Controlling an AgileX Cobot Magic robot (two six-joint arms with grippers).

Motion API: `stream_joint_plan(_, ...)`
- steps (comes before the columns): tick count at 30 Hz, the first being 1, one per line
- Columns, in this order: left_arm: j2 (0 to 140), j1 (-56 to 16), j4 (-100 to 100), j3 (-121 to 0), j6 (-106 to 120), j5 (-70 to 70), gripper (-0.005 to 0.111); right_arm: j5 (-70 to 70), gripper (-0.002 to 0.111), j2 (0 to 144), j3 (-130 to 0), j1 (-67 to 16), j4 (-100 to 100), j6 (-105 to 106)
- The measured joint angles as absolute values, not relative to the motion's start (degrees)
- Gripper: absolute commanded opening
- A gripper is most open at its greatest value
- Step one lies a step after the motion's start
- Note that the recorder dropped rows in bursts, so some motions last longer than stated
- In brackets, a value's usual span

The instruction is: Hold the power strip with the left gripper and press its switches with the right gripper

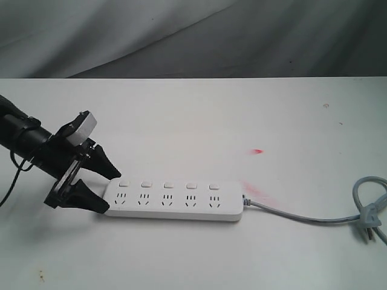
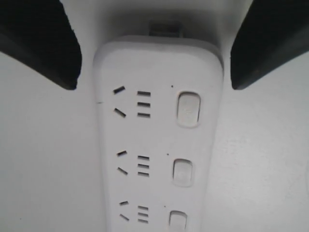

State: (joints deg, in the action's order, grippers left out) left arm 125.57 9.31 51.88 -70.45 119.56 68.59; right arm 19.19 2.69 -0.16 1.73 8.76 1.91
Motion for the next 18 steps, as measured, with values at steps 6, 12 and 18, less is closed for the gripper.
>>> stream_joint_plan(6,126.2,9.3,52.4,-70.4,119.6,68.6,0.076,19.2,0.000,2.7,-0.2,1.7,8.8,1.9)
stream_joint_plan(12,126.8,9.3,52.3,-70.4,119.7,68.6,0.076,19.2,0.000,2.7,-0.2,1.7,8.8,1.9)
stream_joint_plan(18,126.8,9.3,52.3,-70.4,119.7,68.5,0.053,19.2,0.000,2.7,-0.2,1.7,8.8,1.9)
